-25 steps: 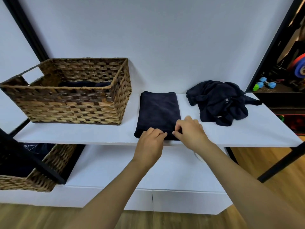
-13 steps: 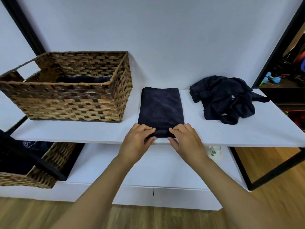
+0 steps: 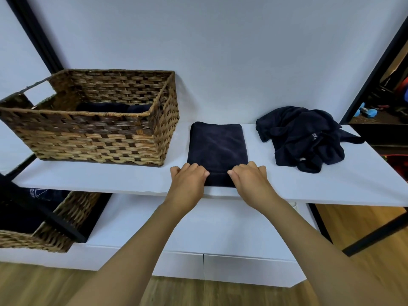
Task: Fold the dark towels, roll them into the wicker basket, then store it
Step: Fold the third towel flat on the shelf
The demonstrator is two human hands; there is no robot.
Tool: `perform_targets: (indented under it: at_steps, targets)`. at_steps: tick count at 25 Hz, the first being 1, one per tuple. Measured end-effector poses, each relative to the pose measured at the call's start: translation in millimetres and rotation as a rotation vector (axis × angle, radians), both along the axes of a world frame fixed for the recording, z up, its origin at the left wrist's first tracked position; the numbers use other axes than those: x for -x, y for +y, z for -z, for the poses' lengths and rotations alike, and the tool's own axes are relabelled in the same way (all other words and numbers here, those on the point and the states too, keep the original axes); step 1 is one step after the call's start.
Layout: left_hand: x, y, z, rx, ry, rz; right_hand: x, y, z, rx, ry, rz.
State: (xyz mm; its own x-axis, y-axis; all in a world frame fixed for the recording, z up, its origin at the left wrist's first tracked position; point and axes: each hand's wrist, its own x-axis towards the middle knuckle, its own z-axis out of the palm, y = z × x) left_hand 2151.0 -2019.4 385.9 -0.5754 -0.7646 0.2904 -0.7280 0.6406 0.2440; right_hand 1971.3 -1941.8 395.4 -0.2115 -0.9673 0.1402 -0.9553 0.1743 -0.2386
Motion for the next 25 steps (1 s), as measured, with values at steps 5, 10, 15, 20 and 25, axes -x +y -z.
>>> perform_targets:
  at_steps: [5,10,15,20,25]
  targets:
    - [18.4,-15.5,-18.0,-0.092,-0.043,-0.067,5.6,-6.6,-5.1,0.049,-0.215,-0.004]
    - [13.3,0.2,7.2,0.309,0.031,0.155,7.5,-18.5,6.0,0.241,0.155,-0.012]
    - [-2.3,7.7,19.4,0.327,0.132,0.229,11.9,5.7,37.7,0.471,0.318,-0.098]
    - [5.7,-8.7,10.3,0.274,0.023,0.181,21.1,6.1,34.0,0.454,0.310,-0.224]
    - [6.1,-12.3,16.4,0.232,0.140,0.172,26.7,3.7,32.1,0.464,0.180,-0.262]
